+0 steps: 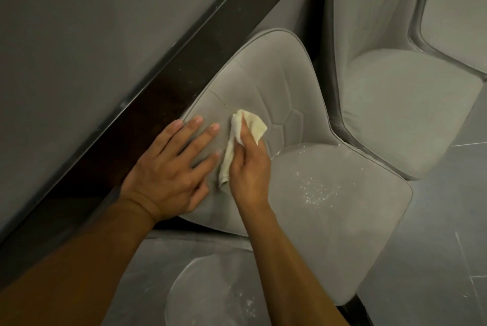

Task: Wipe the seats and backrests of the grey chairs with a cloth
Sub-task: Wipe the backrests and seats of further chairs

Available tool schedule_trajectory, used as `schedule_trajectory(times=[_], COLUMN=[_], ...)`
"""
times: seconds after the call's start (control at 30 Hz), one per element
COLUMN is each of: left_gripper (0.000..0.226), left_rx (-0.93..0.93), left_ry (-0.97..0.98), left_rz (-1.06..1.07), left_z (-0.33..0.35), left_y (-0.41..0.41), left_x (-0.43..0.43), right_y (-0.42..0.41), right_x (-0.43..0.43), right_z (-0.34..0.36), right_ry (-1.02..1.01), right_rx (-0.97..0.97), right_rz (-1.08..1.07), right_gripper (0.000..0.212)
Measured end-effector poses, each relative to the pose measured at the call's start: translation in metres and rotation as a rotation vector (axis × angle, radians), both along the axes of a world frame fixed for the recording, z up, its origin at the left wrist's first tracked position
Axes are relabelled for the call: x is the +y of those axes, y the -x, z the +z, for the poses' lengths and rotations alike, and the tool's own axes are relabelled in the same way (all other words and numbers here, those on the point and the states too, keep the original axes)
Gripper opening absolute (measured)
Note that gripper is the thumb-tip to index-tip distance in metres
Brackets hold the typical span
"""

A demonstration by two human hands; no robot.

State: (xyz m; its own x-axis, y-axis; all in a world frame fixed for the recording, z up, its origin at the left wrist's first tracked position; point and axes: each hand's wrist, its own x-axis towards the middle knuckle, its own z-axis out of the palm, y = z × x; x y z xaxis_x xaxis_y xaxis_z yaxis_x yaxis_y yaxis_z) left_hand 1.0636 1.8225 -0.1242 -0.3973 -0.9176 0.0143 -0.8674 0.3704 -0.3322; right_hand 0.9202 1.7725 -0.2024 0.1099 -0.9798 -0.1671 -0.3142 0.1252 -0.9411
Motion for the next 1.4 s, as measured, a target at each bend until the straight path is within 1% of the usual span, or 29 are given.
schedule_trajectory(times=[0.1, 0.17, 0.2, 0.3, 0.37, 0.43, 0.53, 0.6, 0.67, 0.7, 0.77, 0.8, 0.83, 0.9, 0.97, 1.03, 1.1, 1.17, 1.2, 1.23, 1.3, 1.33, 1.4], left_gripper=[0.049, 0.050, 0.049, 0.046, 0.046, 0.045, 0.044, 0.043, 0.043, 0.044, 0.044, 0.044, 0.044, 0.044, 0.046, 0.046, 0.045, 0.046, 0.046, 0.046, 0.045, 0.045, 0.045], left_rx=[-0.020, -0.023, -0.018, 0.006, 0.013, 0.010, 0.008, 0.016, 0.012, 0.007, 0.003, 0.003, 0.002, 0.006, 0.014, 0.009, 0.000, 0.005, 0.008, 0.010, 0.014, 0.015, 0.017], left_ry=[-0.025, -0.025, -0.020, -0.003, -0.002, -0.012, -0.016, -0.014, -0.018, -0.020, -0.019, -0.017, -0.015, -0.014, -0.021, -0.024, -0.023, -0.030, -0.031, -0.030, -0.027, -0.028, -0.025], left_rz=[0.000, 0.000, 0.003, 0.009, 0.009, 0.006, 0.000, 0.002, 0.002, 0.002, 0.001, 0.000, -0.002, -0.006, -0.010, -0.018, -0.023, -0.023, -0.022, -0.021, -0.017, -0.018, -0.019], left_z=[0.000, 0.001, 0.001, 0.001, 0.000, 0.000, 0.000, 0.000, 0.000, 0.000, 0.000, -0.001, -0.001, -0.001, -0.001, -0.001, -0.001, -0.001, -0.001, 0.000, 0.000, 0.000, 0.001], left_y=[-0.002, -0.002, -0.001, 0.000, 0.000, -0.001, -0.001, 0.000, -0.001, -0.001, -0.002, -0.003, -0.003, -0.003, -0.003, -0.004, -0.005, -0.005, -0.005, -0.005, -0.004, -0.004, -0.003], left_x=[0.000, 0.000, 0.000, 0.000, 0.000, 0.000, 0.000, 0.001, 0.000, 0.000, 0.001, 0.001, 0.001, 0.000, -0.001, -0.001, -0.001, 0.000, 0.000, 0.000, 0.000, 0.001, 0.000], right_y=[0.005, 0.004, 0.001, -0.007, -0.009, -0.004, 0.007, 0.009, 0.004, 0.000, -0.007, -0.008, -0.008, -0.001, 0.007, 0.013, 0.024, 0.038, 0.043, 0.046, 0.042, 0.035, 0.017], right_x=[-0.002, -0.005, -0.006, -0.002, -0.002, -0.009, -0.033, -0.059, -0.083, -0.089, -0.086, -0.079, -0.070, -0.048, -0.013, 0.032, 0.074, 0.096, 0.098, 0.094, 0.077, 0.067, 0.052], right_z=[-0.016, -0.010, -0.001, 0.027, 0.025, 0.005, -0.014, -0.003, 0.021, 0.033, 0.047, 0.045, 0.038, 0.015, -0.017, -0.051, -0.082, -0.099, -0.103, -0.104, -0.090, -0.077, -0.043], right_ry=[-0.142, -0.156, -0.110, 0.111, 0.164, 0.104, -0.081, -0.092, 0.014, 0.114, 0.357, 0.440, 0.462, 0.386, 0.209, -0.011, -0.269, -0.557, -0.638, -0.676, -0.651, -0.607, -0.485], right_rx=[0.074, 0.056, 0.025, -0.079, -0.074, -0.039, 0.069, 0.005, -0.079, -0.090, -0.024, 0.008, 0.016, -0.012, -0.071, -0.070, 0.027, 0.149, 0.194, 0.219, 0.210, 0.163, -0.006], right_rz=[-0.057, -0.046, -0.030, 0.030, 0.059, -0.021, -0.226, -0.341, -0.359, -0.330, -0.202, -0.129, -0.070, -0.007, 0.016, 0.032, 0.045, 0.074, 0.109, 0.147, 0.150, 0.120, 0.032], right_gripper=[0.043, 0.044, 0.044, 0.045, 0.046, 0.044, 0.042, 0.043, 0.044, 0.043, 0.044, 0.045, 0.047, 0.048, 0.047, 0.045, 0.044, 0.042, 0.042, 0.043, 0.041, 0.039, 0.040])
